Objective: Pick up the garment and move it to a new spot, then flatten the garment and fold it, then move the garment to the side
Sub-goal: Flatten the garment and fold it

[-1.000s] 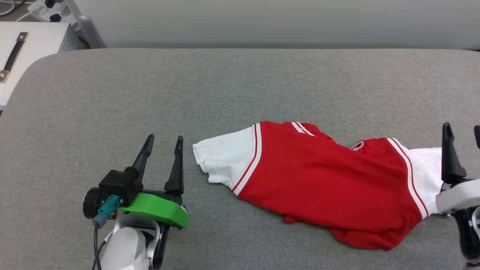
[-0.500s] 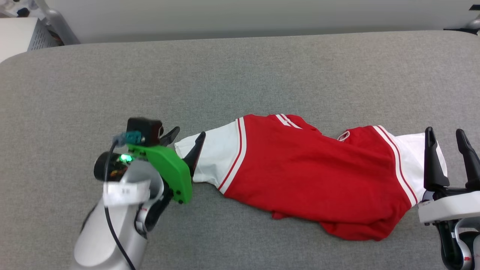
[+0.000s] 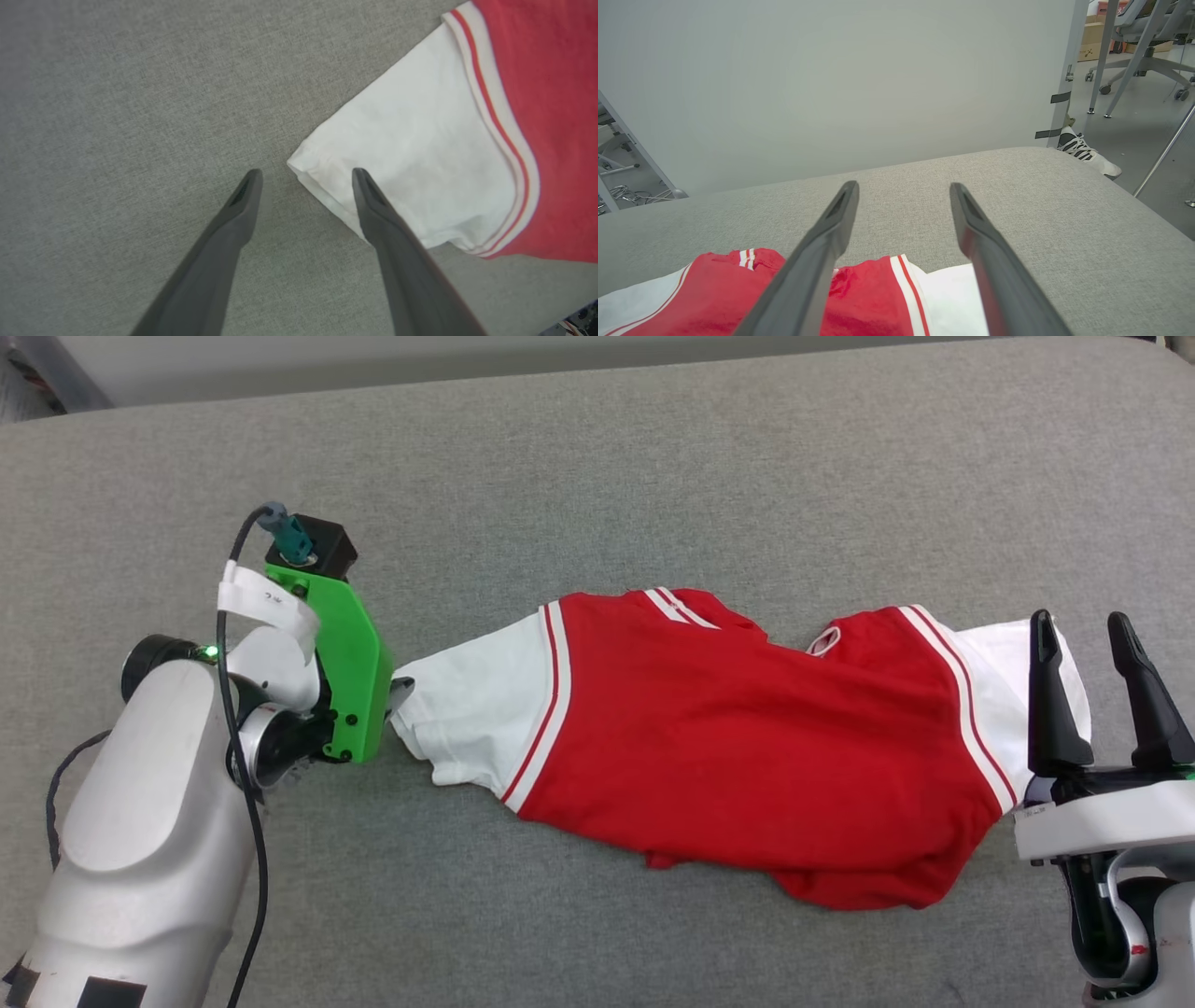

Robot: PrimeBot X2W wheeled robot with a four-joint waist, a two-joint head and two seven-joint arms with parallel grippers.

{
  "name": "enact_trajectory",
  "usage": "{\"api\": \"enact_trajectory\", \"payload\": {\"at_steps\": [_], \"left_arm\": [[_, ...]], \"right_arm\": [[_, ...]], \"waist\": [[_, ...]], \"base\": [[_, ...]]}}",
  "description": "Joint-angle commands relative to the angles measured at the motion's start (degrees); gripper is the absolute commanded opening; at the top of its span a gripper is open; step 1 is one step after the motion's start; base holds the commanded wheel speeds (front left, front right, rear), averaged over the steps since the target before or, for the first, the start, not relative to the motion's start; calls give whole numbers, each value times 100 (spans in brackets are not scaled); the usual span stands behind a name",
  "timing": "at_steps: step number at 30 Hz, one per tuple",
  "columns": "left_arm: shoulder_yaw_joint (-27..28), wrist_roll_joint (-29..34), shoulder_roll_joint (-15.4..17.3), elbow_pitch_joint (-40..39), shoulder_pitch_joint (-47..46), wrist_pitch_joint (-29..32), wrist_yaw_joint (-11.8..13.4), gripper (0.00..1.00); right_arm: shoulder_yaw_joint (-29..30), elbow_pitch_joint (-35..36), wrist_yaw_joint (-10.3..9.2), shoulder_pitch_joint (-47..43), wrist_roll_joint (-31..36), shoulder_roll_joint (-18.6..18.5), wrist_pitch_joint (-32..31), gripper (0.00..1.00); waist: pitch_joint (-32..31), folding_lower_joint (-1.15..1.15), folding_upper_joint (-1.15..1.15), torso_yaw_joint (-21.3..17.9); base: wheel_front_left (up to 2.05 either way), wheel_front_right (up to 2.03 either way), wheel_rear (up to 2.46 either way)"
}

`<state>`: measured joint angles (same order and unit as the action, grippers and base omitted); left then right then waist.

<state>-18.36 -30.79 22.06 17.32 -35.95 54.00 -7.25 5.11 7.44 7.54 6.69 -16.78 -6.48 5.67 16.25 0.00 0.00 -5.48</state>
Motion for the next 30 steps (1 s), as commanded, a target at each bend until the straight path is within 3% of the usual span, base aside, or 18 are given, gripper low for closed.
{"api": "enact_trajectory", "payload": {"at_steps": [1,13,14,15,16,24,30], "left_arm": [[6,1,40,80,-90,-15,12,100],[-197,24,1,653,89,-296,7,100],[-224,36,4,693,111,-312,6,77],[-238,38,2,722,125,-347,7,29],[-218,21,-11,748,132,-392,23,0],[91,-160,30,541,200,-951,100,0],[288,-300,122,-145,632,-1105,266,0]], "right_arm": [[-3,5,-5,107,-15,9,50,100],[16,-66,-5,174,-13,22,132,100],[34,-57,-5,185,-5,14,125,100],[55,-46,-5,198,4,5,114,100],[70,-35,-5,208,10,-4,105,100],[209,33,-5,218,120,-145,-52,100],[277,-43,-5,149,142,-319,-473,100]], "waist": [[144,0,0,-127],[314,0,0,-197],[319,0,0,-184],[324,0,0,-166],[326,0,0,-150],[156,0,0,78],[-120,0,0,268]], "base": [[0,0,0],[0,0,0],[0,0,0],[0,0,0],[0,0,0],[0,0,0],[0,0,0]]}}
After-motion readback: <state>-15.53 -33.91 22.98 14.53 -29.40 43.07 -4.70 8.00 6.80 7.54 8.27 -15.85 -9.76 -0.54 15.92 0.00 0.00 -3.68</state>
